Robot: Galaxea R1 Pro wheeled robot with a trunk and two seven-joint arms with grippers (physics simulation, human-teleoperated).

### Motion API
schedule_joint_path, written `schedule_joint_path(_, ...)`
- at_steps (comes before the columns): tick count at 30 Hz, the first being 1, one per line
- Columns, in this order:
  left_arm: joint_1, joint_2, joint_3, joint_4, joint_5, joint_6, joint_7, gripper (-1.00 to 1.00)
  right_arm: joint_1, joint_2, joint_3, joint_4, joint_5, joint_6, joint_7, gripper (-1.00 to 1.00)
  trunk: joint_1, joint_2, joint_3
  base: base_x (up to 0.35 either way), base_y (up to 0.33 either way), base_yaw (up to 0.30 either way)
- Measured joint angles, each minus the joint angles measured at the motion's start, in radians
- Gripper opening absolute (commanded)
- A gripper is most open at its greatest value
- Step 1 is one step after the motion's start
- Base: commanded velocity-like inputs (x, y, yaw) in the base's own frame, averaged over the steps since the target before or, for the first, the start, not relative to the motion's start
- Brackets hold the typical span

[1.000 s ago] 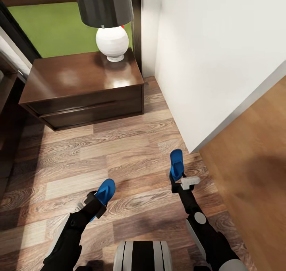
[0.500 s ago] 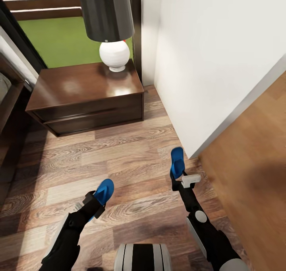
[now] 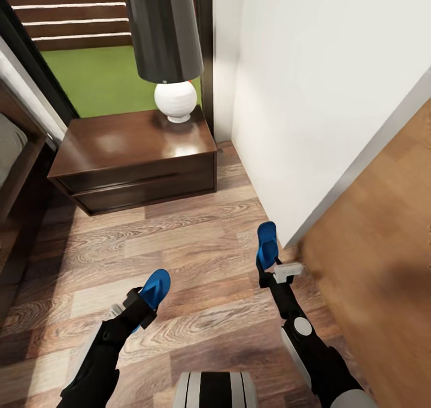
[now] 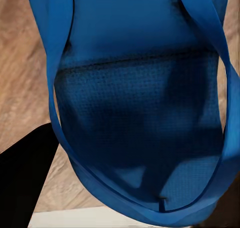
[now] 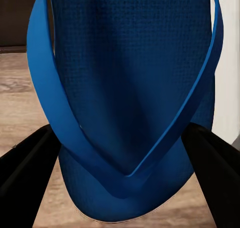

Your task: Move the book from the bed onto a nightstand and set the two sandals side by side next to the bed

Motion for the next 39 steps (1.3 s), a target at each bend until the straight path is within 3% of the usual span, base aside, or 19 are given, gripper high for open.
schedule_joint_path(2,0.0,0.001,0.001,0.0,-0.012,0.0,-0.001,-1.0,0.0,0.001,0.0,0.001,0.0,0.0,0.0,-1.0,-0.001,0.0,0.008,0.0,0.0,0.0)
schedule_joint_path(5,0.0,0.009,0.001,-0.016,-0.07,0.0,-0.002,-1.0,0.0,0.001,0.0,0.003,0.0,0.0,0.0,-1.0,-0.002,0.001,0.019,0.0,0.0,0.0)
schedule_joint_path(9,0.0,0.019,0.001,-0.045,-0.201,0.0,-0.003,-1.0,0.0,0.003,0.0,0.007,0.0,0.0,0.0,-1.0,-0.004,0.002,0.035,0.0,0.0,0.0)
schedule_joint_path(10,0.0,0.021,0.001,-0.051,-0.246,0.0,-0.003,-1.0,0.0,0.004,0.0,0.008,0.0,0.0,0.0,-1.0,-0.005,0.002,0.039,0.0,0.0,0.0)
schedule_joint_path(12,0.0,0.022,0.002,-0.063,-0.381,0.0,-0.002,-1.0,0.0,0.004,0.0,0.01,0.0,0.0,0.0,-1.0,-0.005,0.003,0.043,0.0,0.0,0.0)
schedule_joint_path(14,0.0,0.022,0.008,-0.065,-0.441,0.001,-0.001,-1.0,0.0,0.004,0.0,0.01,0.0,0.0,0.0,-1.0,-0.005,0.003,0.043,0.0,0.0,0.0)
schedule_joint_path(16,0.0,0.022,0.034,-0.064,-0.46,0.003,-0.001,-1.0,0.0,0.005,0.0,0.011,0.001,0.0,0.0,-1.0,-0.005,0.003,0.043,0.0,0.0,0.0)
schedule_joint_path(19,0.0,0.021,0.081,-0.063,-0.46,0.005,0.001,-1.0,0.0,0.005,0.0,0.01,0.001,0.0,0.0,-1.0,-0.005,0.003,0.043,0.0,0.0,0.0)
schedule_joint_path(21,0.0,0.021,0.126,-0.062,-0.429,0.006,0.004,-1.0,0.0,0.005,0.0,0.011,0.001,0.0,0.0,-1.0,-0.005,0.003,0.043,0.0,0.0,0.0)
schedule_joint_path(25,0.0,0.02,0.209,-0.062,-0.324,0.007,0.004,-1.0,0.0,0.004,0.0,0.01,0.0,0.0,0.0,-1.0,-0.005,0.003,0.043,0.0,0.0,0.0)
schedule_joint_path(29,0.0,0.022,0.236,-0.046,-0.211,0.007,0.001,-1.0,0.0,0.002,0.0,0.006,0.0,0.0,0.0,-1.0,-0.005,0.003,0.043,0.0,0.0,0.0)
schedule_joint_path(36,0.0,0.028,0.249,-0.03,-0.174,0.007,-0.004,-1.0,0.0,0.003,-0.003,0.008,-0.005,0.001,0.0,-1.0,-0.005,0.003,0.043,0.0,0.0,0.0)
schedule_joint_path(39,0.0,0.033,0.344,-0.027,-0.172,0.008,-0.011,-1.0,0.0,0.005,-0.002,0.01,-0.003,0.0,0.0,-1.0,-0.005,0.003,0.043,0.0,0.0,0.0)
